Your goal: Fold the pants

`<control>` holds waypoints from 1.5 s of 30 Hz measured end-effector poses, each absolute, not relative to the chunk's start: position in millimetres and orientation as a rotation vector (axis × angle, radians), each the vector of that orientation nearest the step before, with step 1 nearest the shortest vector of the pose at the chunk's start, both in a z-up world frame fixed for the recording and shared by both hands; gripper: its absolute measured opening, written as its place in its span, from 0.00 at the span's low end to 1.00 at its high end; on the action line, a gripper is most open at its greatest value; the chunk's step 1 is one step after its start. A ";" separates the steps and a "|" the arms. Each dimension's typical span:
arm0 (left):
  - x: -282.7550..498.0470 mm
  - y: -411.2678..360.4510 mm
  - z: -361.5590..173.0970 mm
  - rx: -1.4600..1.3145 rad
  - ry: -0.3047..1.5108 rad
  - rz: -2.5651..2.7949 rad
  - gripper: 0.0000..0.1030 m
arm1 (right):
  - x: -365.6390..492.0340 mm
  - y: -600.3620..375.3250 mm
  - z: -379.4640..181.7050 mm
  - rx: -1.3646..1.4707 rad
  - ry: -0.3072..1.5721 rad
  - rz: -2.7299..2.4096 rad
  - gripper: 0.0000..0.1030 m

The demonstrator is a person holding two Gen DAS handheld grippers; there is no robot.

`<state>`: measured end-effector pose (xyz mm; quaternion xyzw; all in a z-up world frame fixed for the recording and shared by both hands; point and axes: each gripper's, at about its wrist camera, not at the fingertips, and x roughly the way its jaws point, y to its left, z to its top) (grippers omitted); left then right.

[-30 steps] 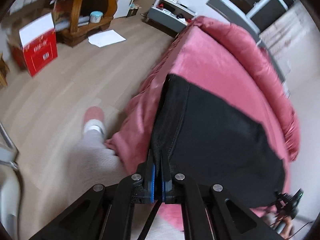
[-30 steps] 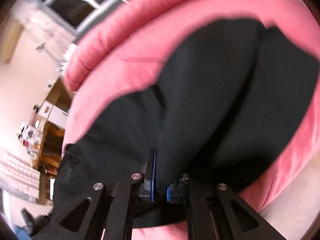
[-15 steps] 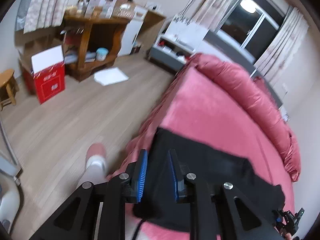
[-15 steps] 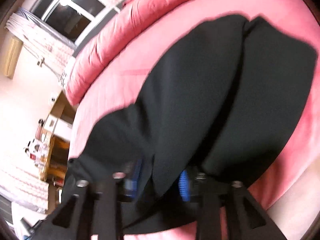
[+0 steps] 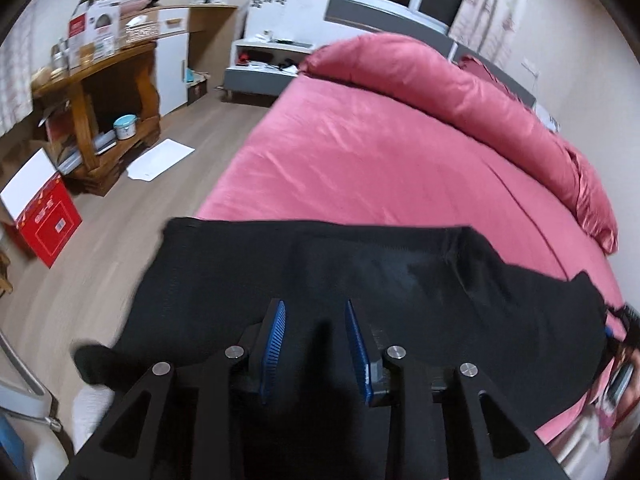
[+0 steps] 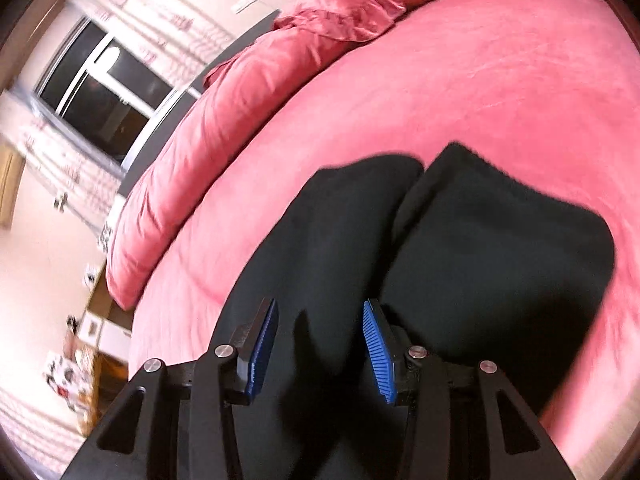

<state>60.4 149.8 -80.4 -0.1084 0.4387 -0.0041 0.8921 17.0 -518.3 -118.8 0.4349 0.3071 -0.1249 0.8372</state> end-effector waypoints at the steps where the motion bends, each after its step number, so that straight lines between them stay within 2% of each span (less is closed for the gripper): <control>1: 62.4 141.0 -84.8 -0.209 0.920 -0.010 0.31 | 22.3 -527.0 -123.9 0.955 0.657 -0.270 0.37; 2: 62.7 135.6 -86.7 -0.195 0.922 -0.010 0.32 | 24.6 -533.4 -127.4 0.970 0.666 -0.276 0.33; 3: 61.2 130.1 -89.4 -0.173 0.922 -0.006 0.33 | 28.6 -534.5 -130.5 0.972 0.682 -0.285 0.23; 4: 60.4 123.8 -91.4 -0.137 0.923 0.005 0.35 | 33.5 -537.4 -130.5 0.963 0.704 -0.295 0.18; 6: 60.2 114.0 -96.1 -0.069 0.926 0.032 0.38 | 40.8 -533.0 -120.5 0.905 0.731 -0.283 0.13; 8: 60.5 105.0 -103.8 -0.005 0.943 0.051 0.44 | 44.8 -523.9 -104.9 0.823 0.737 -0.256 0.13; 12: 59.3 98.3 -111.5 0.039 0.950 0.053 0.46 | 32.2 -510.9 -55.5 0.663 0.665 -0.203 0.12; 17: 59.7 99.3 -111.7 0.020 0.945 0.036 0.49 | -3.9 -508.2 -23.4 0.580 0.606 -0.203 0.12; 20: 59.6 100.0 -111.9 0.014 0.944 0.033 0.49 | -19.5 -510.2 -30.5 0.585 0.615 -0.239 0.12; 26: 57.6 98.1 -111.2 0.017 0.946 0.035 0.49 | -45.8 -530.5 -90.1 0.739 0.716 -0.334 0.12; 29: 57.0 98.1 -110.4 0.016 0.948 0.035 0.49 | -52.3 -541.6 -123.6 0.815 0.796 -0.407 0.17; 31: 57.5 98.8 -109.2 0.012 0.953 0.038 0.49 | -60.1 -547.1 -128.1 0.900 0.760 -0.438 0.19; 33: 55.3 99.8 -103.7 -0.015 0.942 0.043 0.49 | -64.6 -543.1 -113.4 0.860 0.743 -0.540 0.24; 37: 51.2 103.5 -87.0 -0.138 0.886 0.000 0.49 | -68.2 -507.7 -51.9 0.564 0.617 -0.690 0.27; 40: 56.5 94.4 -79.2 -0.168 0.863 -0.051 0.49 | -46.1 -460.9 -17.6 0.424 0.559 -0.497 0.30; 43: 66.7 73.7 -82.2 -0.119 0.877 -0.095 0.49 | 2.2 -393.2 -12.8 0.382 0.634 -0.122 0.38; 45: 69.9 62.4 -86.3 -0.101 0.883 -0.137 0.49 | 34.0 -340.1 -21.3 0.360 0.703 0.092 0.41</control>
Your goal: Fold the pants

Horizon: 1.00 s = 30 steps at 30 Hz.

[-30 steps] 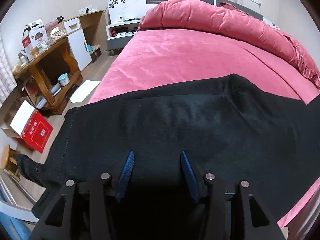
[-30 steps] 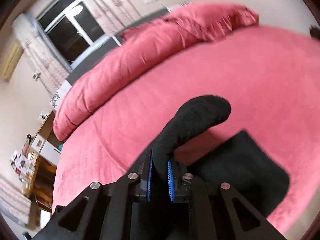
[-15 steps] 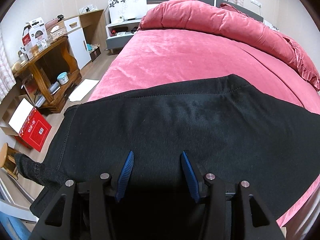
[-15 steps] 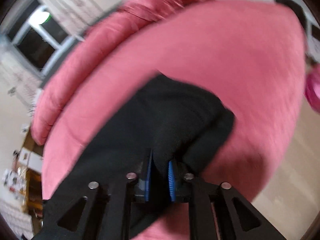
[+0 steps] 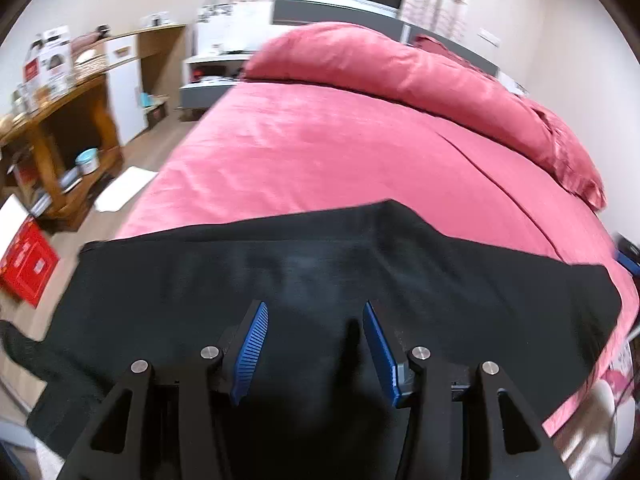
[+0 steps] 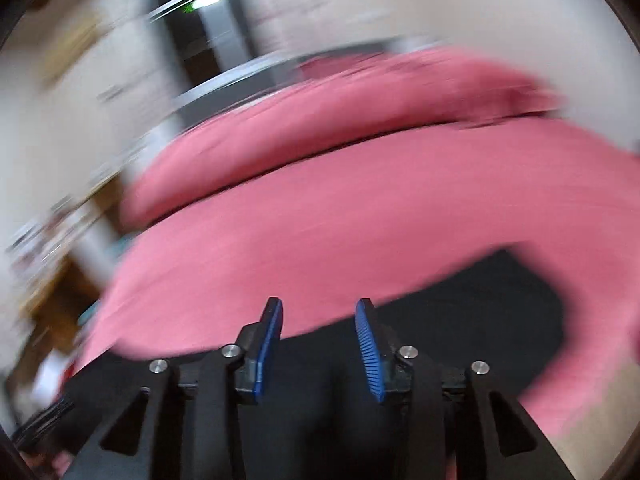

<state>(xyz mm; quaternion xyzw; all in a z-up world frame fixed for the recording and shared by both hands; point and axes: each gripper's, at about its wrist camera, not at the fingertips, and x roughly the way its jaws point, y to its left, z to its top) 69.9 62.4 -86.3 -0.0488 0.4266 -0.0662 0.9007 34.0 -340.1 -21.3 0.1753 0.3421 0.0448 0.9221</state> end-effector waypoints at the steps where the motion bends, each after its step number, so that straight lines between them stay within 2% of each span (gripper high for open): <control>1: 70.9 59.0 -87.6 -0.091 0.886 -0.152 0.49 | 52.0 -308.6 -28.3 0.342 0.750 0.195 0.41; 6: 76.9 49.2 -105.4 -0.021 0.939 -0.151 0.49 | 118.1 -182.6 -54.8 0.265 0.887 0.536 0.41; 9: 71.9 57.0 -112.3 -0.005 1.004 -0.109 0.49 | 150.9 -141.1 -68.8 0.256 0.934 0.603 0.41; 14: 57.5 70.4 -91.0 -0.087 0.920 -0.161 0.49 | 182.2 -108.2 -101.9 0.147 1.058 0.652 0.41; 15: 59.3 70.7 -90.1 -0.097 0.911 -0.169 0.49 | 186.0 -105.7 -104.8 0.145 1.070 0.670 0.38; 17: 70.1 66.7 -96.4 -0.093 0.940 -0.170 0.49 | 194.0 -101.6 -108.4 0.150 1.076 0.690 0.25; 18: 76.3 66.1 -103.7 -0.085 0.972 -0.163 0.49 | 196.7 -97.3 -111.0 0.153 1.076 0.678 0.14; 20: 82.4 65.4 -120.3 -0.061 1.034 -0.140 0.49 | 207.9 -88.7 -113.6 0.173 1.058 0.638 0.10; 22: 81.3 62.7 -126.9 -0.027 1.016 -0.151 0.49 | 215.5 -81.8 -114.5 0.155 1.041 0.587 0.08; 27: 77.9 59.1 -125.6 0.015 1.016 -0.165 0.49 | 214.3 -74.9 -129.7 0.143 1.018 0.525 0.07; 29: 76.8 69.3 -119.9 0.010 1.041 -0.144 0.48 | 207.2 -83.6 -118.7 0.192 0.990 0.504 0.16; 30: 75.6 74.4 -117.4 0.013 1.045 -0.120 0.47 | 201.0 -90.0 -110.8 0.206 0.961 0.485 0.26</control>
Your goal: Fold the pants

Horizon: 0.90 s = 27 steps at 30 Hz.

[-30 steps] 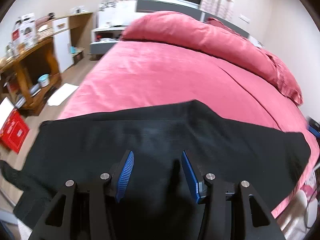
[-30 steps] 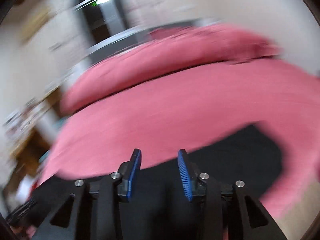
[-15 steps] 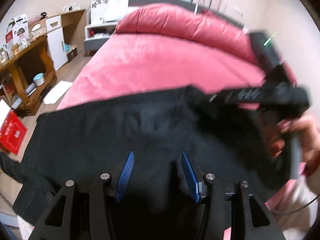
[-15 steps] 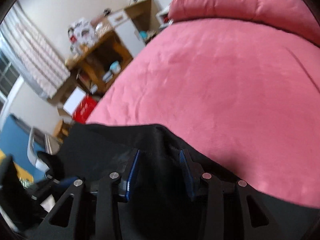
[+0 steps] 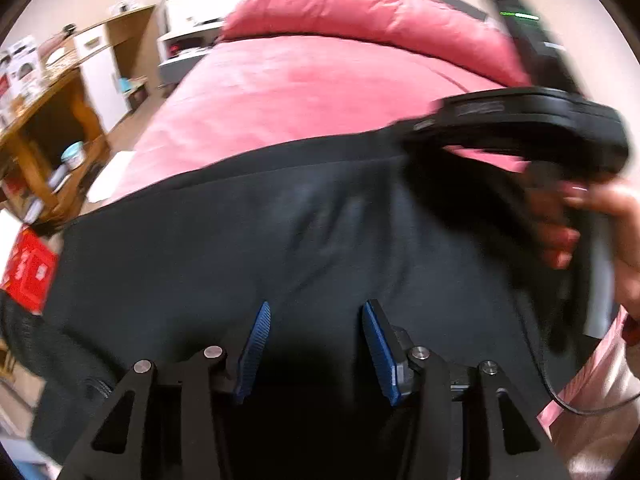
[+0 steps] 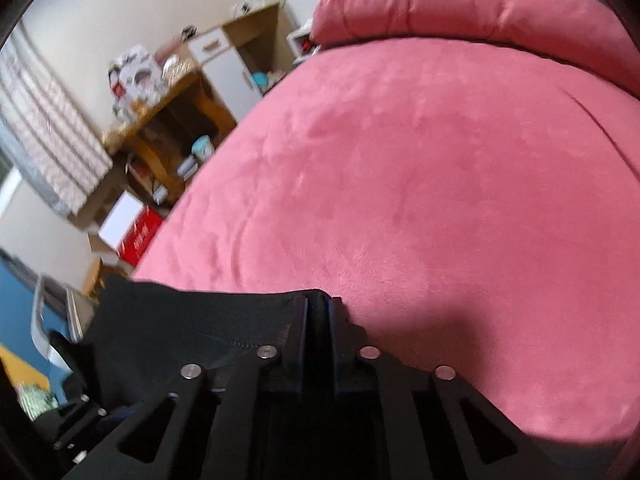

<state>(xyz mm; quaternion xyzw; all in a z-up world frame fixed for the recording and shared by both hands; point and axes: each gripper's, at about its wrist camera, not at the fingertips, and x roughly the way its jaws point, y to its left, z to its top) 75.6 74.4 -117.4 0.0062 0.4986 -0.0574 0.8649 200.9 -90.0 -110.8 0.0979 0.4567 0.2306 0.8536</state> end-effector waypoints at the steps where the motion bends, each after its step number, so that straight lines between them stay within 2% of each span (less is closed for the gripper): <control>1: 71.4 84.7 -111.3 0.022 1.043 -0.066 0.47 | 191.4 -97.3 -100.6 0.210 0.914 0.474 0.27; 6: 55.7 138.1 -90.9 0.019 1.039 0.070 0.47 | 124.7 -120.2 -65.2 0.023 0.776 0.450 0.27; 14: 23.1 271.7 -75.5 -0.277 1.039 0.388 0.45 | 65.1 -174.7 -94.7 0.061 0.902 0.373 0.27; 17: 2.3 318.6 -51.5 -0.397 0.941 0.546 0.45 | 55.2 -194.5 -107.8 0.128 0.936 0.335 0.27; 24: -29.6 357.0 -0.9 -0.438 0.726 0.722 0.45 | 37.0 -263.4 -106.1 0.308 0.927 0.232 0.28; 26: -23.7 341.0 -1.5 -0.439 0.734 0.636 0.45 | 25.1 -297.2 -98.1 0.378 0.892 0.176 0.33; 27: -17.4 334.3 -4.5 -0.429 0.744 0.593 0.45 | 21.0 -311.1 -95.5 0.394 0.880 0.145 0.39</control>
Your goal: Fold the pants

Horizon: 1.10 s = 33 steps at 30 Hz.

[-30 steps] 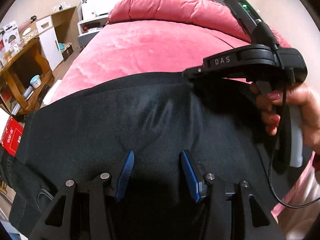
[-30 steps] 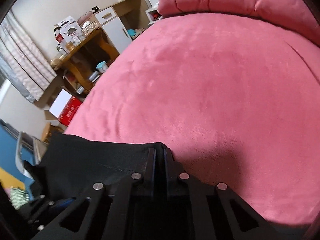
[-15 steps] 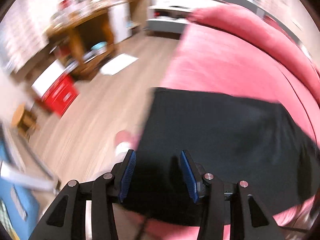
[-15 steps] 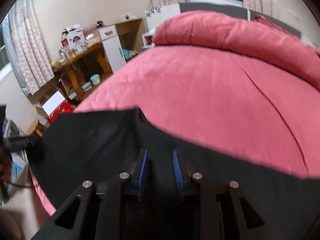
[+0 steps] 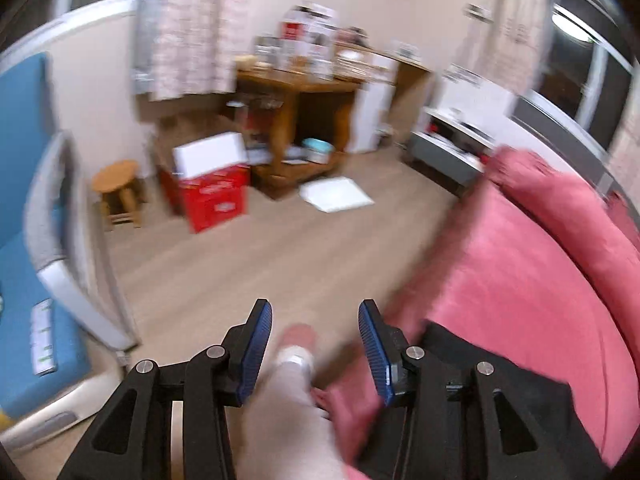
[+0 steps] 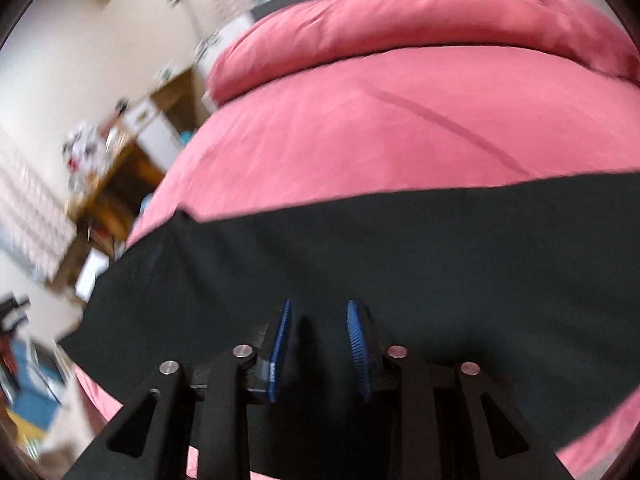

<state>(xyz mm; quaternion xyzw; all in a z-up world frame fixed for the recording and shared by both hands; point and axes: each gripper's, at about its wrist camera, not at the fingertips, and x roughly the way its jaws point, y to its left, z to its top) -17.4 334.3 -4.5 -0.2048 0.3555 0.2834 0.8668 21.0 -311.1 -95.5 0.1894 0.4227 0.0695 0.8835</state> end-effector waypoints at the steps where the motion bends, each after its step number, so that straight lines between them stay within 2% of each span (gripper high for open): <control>1: -10.1 320.5 -8.4 -0.410 0.761 0.541 0.45 | 17.0 -323.1 -93.7 0.404 0.870 0.117 0.42; 12: 55.4 108.6 -54.2 -0.181 0.898 -0.069 0.45 | -52.5 -492.6 -98.8 0.641 0.772 -0.348 0.44; 16: 71.3 59.0 -76.4 -0.073 0.918 -0.158 0.45 | -63.4 -538.9 -116.7 0.786 0.729 -0.429 0.44; 18: 76.1 38.3 -98.8 -0.012 0.989 -0.159 0.45 | -59.9 -551.3 -123.9 0.839 0.716 -0.418 0.43; 20: 72.5 28.8 -112.6 0.001 1.020 -0.166 0.45 | -58.4 -555.7 -125.5 0.871 0.692 -0.420 0.38; 22: 65.8 22.6 -114.1 0.034 0.975 -0.154 0.46 | -55.1 -554.4 -125.2 0.865 0.693 -0.394 0.15; 26: 61.5 22.3 -113.3 0.041 0.972 -0.168 0.47 | -64.0 -544.9 -124.3 0.865 0.709 -0.404 0.15; 27: 60.2 25.9 -113.6 0.023 0.970 -0.171 0.47 | -67.5 -544.9 -125.0 0.868 0.711 -0.421 0.20; 29: 54.5 33.6 -112.4 -0.021 0.954 -0.175 0.47 | -77.4 -539.2 -124.9 0.884 0.700 -0.439 0.20; 31: 56.9 40.1 -114.8 -0.028 0.951 -0.183 0.47 | -75.6 -539.2 -125.0 0.878 0.716 -0.423 0.28; 33: 52.7 38.3 -111.8 -0.024 0.947 -0.185 0.47 | -67.5 -538.7 -122.8 0.857 0.735 -0.434 0.29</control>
